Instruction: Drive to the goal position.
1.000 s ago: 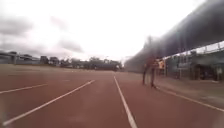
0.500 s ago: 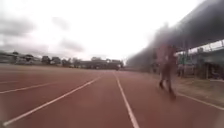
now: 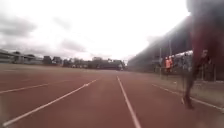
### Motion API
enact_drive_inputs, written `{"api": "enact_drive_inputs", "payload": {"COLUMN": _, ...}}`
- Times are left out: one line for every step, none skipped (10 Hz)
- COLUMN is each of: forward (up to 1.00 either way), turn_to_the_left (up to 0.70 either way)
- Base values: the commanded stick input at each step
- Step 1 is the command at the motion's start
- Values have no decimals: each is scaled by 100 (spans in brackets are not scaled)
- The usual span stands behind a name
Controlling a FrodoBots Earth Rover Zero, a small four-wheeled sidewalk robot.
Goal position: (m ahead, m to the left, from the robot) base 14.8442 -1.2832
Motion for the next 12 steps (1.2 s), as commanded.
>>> {"api": "enact_drive_inputs", "payload": {"forward": 85, "turn_to_the_left": 0}}
{"api": "enact_drive_inputs", "payload": {"forward": 85, "turn_to_the_left": 0}}
{"api": "enact_drive_inputs", "payload": {"forward": 85, "turn_to_the_left": -3}}
{"api": "enact_drive_inputs", "payload": {"forward": 85, "turn_to_the_left": -24}}
{"api": "enact_drive_inputs", "payload": {"forward": 85, "turn_to_the_left": -34}}
{"api": "enact_drive_inputs", "payload": {"forward": 85, "turn_to_the_left": -34}}
{"api": "enact_drive_inputs", "payload": {"forward": 85, "turn_to_the_left": -34}}
{"api": "enact_drive_inputs", "payload": {"forward": 85, "turn_to_the_left": -27}}
{"api": "enact_drive_inputs", "payload": {"forward": 85, "turn_to_the_left": -7}}
{"api": "enact_drive_inputs", "payload": {"forward": 85, "turn_to_the_left": 0}}
{"api": "enact_drive_inputs", "payload": {"forward": 85, "turn_to_the_left": 0}}
{"api": "enact_drive_inputs", "payload": {"forward": 85, "turn_to_the_left": 0}}
